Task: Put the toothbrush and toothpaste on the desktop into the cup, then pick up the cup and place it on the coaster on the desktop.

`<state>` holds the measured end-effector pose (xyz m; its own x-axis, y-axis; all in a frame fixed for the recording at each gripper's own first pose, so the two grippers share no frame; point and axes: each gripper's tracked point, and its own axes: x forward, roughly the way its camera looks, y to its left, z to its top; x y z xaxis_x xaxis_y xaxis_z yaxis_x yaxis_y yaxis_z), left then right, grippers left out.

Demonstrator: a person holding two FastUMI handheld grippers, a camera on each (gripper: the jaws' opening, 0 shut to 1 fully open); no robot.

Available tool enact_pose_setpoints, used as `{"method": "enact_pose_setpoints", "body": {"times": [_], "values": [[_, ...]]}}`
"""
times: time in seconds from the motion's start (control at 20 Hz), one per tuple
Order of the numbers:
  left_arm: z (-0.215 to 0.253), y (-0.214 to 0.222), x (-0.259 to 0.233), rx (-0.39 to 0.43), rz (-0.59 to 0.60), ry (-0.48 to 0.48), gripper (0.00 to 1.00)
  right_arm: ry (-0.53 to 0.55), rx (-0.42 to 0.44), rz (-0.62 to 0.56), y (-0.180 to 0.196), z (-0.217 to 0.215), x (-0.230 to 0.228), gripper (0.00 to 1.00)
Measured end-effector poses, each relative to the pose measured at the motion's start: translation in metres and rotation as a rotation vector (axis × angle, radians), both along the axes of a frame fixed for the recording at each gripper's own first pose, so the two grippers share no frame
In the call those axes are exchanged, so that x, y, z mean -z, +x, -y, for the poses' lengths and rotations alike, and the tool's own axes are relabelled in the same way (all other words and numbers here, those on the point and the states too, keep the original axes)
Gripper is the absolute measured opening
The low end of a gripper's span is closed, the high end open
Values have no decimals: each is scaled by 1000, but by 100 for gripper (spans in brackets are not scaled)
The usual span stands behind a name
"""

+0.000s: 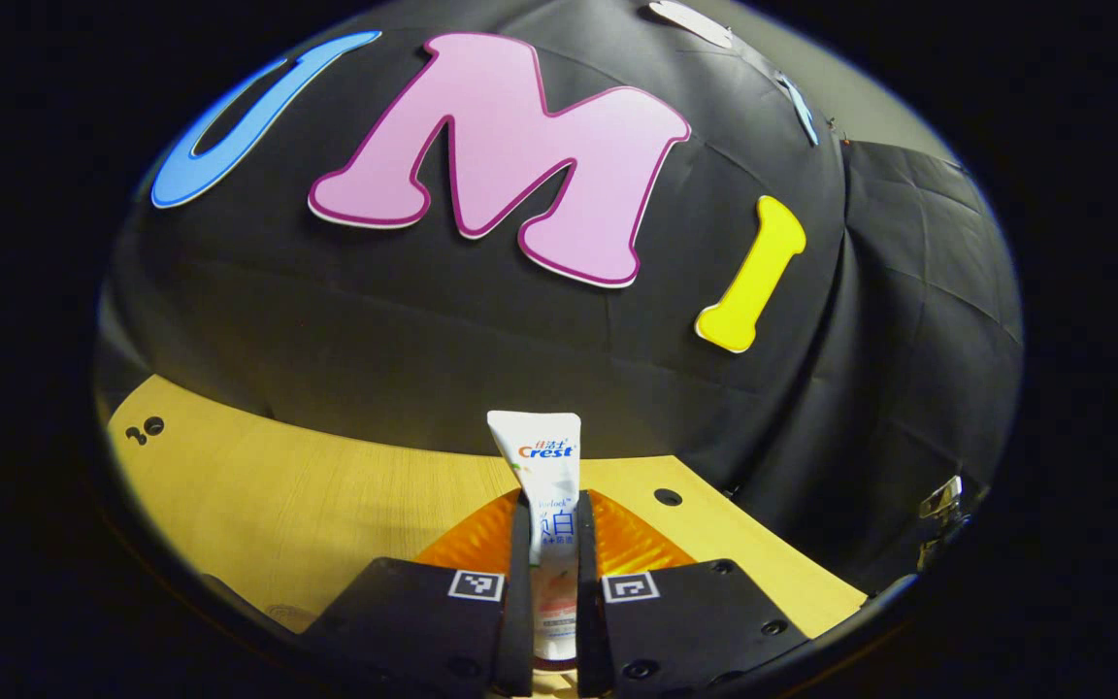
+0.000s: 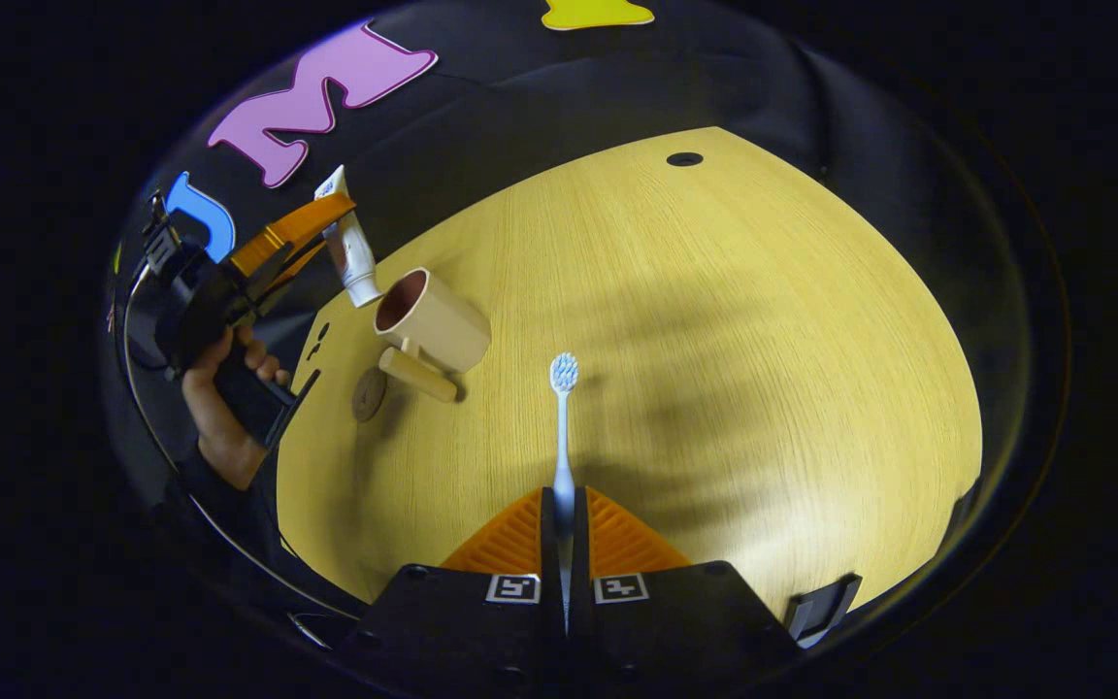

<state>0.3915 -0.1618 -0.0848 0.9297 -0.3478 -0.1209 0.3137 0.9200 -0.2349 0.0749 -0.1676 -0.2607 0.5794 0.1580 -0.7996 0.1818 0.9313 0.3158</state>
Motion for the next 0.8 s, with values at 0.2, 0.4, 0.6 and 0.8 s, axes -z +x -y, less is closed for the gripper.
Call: {"method": "enact_pose_setpoints", "body": {"times": [0.2, 0.4, 0.6, 0.8], "values": [[0, 6, 22, -3, -4, 53, 23, -12, -19, -20, -7, 2, 6, 5], [3, 2, 38, 10, -16, 99, 25, -1, -33, -27, -5, 0, 7, 5], [3, -5, 48, 13, -47, 134, 36, 18, -41, -15, -2, -8, 8, 5], [-8, -25, 33, -9, -37, 135, 94, 28, -36, 16, 6, -8, 1, 5]]}}
